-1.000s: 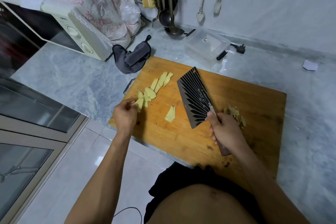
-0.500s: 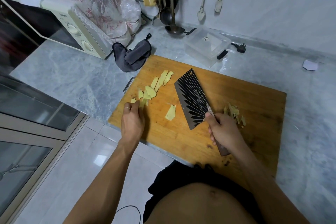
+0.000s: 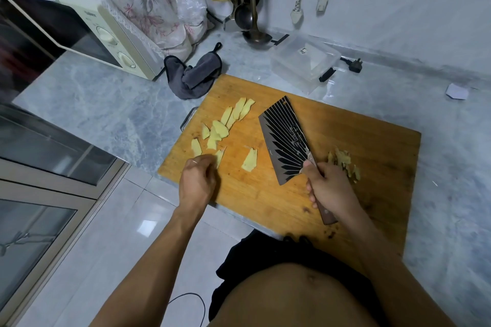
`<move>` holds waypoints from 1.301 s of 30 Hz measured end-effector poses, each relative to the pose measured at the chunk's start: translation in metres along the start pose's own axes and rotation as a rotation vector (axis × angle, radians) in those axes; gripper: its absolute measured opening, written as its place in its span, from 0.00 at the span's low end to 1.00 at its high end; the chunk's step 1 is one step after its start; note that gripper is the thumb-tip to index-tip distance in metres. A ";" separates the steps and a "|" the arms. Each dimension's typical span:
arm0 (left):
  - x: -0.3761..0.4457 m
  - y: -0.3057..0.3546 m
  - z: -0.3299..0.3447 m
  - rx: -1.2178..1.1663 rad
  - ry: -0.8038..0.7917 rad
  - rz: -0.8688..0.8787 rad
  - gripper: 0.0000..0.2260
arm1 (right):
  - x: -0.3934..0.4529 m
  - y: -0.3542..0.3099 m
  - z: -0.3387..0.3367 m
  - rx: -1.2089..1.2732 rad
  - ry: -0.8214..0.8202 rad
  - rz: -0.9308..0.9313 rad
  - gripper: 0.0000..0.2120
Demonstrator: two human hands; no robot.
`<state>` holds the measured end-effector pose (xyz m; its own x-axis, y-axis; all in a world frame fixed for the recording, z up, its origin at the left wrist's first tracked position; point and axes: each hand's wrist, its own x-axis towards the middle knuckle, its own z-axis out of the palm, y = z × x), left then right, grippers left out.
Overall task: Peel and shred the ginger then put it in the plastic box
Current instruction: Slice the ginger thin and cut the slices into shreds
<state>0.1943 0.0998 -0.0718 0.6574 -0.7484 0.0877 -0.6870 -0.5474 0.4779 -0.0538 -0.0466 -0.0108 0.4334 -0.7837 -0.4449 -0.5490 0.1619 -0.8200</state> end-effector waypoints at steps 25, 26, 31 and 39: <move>0.011 0.070 -0.010 -0.751 -0.275 -0.614 0.01 | 0.003 0.007 0.003 0.019 -0.003 0.037 0.20; 0.010 0.076 -0.005 -0.767 -0.283 -0.664 0.01 | 0.002 0.007 0.003 0.026 -0.004 0.036 0.19; 0.009 0.080 0.012 -0.690 -0.197 -0.743 0.04 | -0.001 0.008 0.003 0.026 0.003 0.022 0.19; -0.001 0.073 0.015 -0.351 -0.126 -0.441 0.11 | -0.005 0.009 0.002 0.011 -0.004 0.015 0.21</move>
<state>0.1387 0.0554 -0.0501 0.8015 -0.5280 -0.2807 -0.1981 -0.6773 0.7085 -0.0591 -0.0397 -0.0167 0.4283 -0.7785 -0.4588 -0.5477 0.1802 -0.8170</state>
